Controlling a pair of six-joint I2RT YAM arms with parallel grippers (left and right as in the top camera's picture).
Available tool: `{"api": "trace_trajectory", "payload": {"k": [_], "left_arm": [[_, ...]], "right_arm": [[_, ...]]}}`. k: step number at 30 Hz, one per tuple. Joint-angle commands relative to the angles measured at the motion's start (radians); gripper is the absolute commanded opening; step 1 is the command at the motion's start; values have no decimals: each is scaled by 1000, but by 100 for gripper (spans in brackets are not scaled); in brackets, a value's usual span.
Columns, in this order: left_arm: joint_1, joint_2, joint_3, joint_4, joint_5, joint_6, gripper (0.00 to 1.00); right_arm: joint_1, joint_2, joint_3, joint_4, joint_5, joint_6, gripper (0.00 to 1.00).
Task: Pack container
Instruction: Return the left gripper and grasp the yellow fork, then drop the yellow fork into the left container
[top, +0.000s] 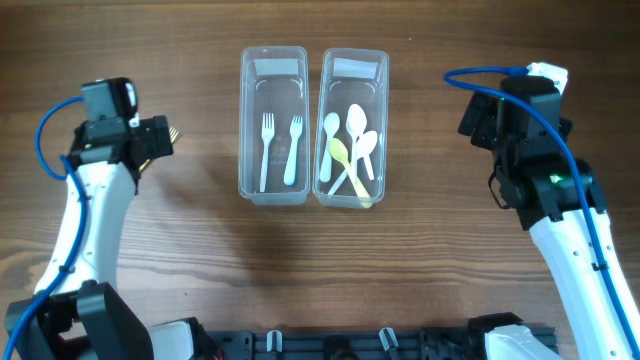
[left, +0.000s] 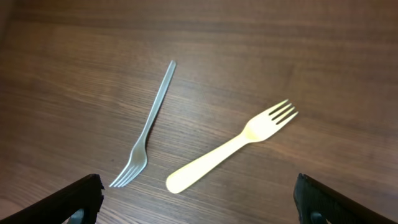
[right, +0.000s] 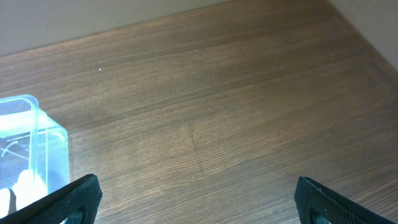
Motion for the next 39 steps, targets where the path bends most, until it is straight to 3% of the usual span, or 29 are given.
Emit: {"api": "trace_trajectory", "payload": {"k": [1, 6, 10, 17, 26, 27, 30, 36, 39], "left_arm": [[56, 79, -1, 2, 114, 161, 100], [99, 218, -1, 52, 135, 257, 100], [98, 316, -1, 111, 185, 404, 97], [103, 350, -1, 200, 245, 639, 89], [103, 451, -1, 200, 272, 683, 85], [103, 459, -1, 199, 272, 682, 82], [103, 474, -1, 161, 283, 682, 52], [103, 474, -1, 119, 283, 648, 36], [103, 474, -1, 96, 294, 648, 24]], "right_arm": [[-2, 2, 14, 2, 17, -1, 100], [-2, 2, 14, 2, 17, -1, 100], [-2, 2, 14, 2, 17, -1, 100], [-2, 2, 14, 2, 17, -1, 100], [-2, 2, 14, 2, 17, -1, 100], [-2, 2, 14, 2, 16, -1, 100], [-2, 2, 14, 2, 17, -1, 100], [-2, 2, 14, 2, 17, -1, 100], [-2, 2, 14, 2, 17, -1, 100]]}}
